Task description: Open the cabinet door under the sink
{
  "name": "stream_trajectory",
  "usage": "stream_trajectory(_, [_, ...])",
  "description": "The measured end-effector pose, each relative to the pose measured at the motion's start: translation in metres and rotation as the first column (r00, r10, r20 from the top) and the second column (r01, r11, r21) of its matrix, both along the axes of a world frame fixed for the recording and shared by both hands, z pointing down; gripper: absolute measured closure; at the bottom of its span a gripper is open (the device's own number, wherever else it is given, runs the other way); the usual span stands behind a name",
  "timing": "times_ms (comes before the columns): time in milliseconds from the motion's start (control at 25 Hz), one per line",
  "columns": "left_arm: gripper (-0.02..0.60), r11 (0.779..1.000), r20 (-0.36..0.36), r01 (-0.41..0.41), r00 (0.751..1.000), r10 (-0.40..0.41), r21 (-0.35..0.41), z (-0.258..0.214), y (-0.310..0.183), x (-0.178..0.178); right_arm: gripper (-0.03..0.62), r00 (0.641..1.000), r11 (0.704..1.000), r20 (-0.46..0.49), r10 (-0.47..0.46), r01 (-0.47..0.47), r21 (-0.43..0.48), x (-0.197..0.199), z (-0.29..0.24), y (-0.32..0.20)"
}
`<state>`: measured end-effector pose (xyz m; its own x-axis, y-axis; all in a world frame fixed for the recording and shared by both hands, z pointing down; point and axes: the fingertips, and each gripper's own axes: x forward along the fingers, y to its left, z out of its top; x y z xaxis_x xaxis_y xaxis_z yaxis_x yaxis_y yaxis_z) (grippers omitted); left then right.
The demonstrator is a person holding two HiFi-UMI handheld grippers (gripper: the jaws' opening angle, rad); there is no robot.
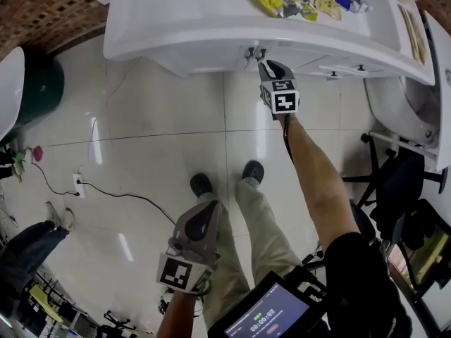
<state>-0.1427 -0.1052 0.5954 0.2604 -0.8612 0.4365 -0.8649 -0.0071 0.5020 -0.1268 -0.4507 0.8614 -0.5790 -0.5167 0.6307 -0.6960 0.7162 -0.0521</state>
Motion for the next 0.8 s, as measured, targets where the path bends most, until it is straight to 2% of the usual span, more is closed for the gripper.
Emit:
stream_trajectory(320, [0.565,0.999,-0.004,0.035,0.999,-0.035,0.009,-0.001,0.005,-0.001,0.522,0.999,0.999,0.002,0.036,-0.037,0.008,-0.017,0.004,-0.023])
stream_trajectory(400, [0.565,0.999,-0.006,0.044,0.999,-0.044,0.002,0.0,0.01,-0.001,0.548,0.999,0.999,-0.008,0.051,-0.051,0.014,-0.017,0.003,-0.027])
stream_trajectory(600, [0.565,0.998,-0.008,0.056,0.998,-0.056,-0.021,0.006,0.022,-0.002,0.56,0.996,0.996,0.002,0.085,-0.085,-0.001,-0.014,0.003,-0.025])
stream_trajectory(800, [0.565,1.0,-0.01,0.023,1.0,-0.024,-0.014,0.002,0.025,0.008,0.562,1.0,1.0,-0.02,0.022,-0.022,-0.004,-0.004,0.004,0.001])
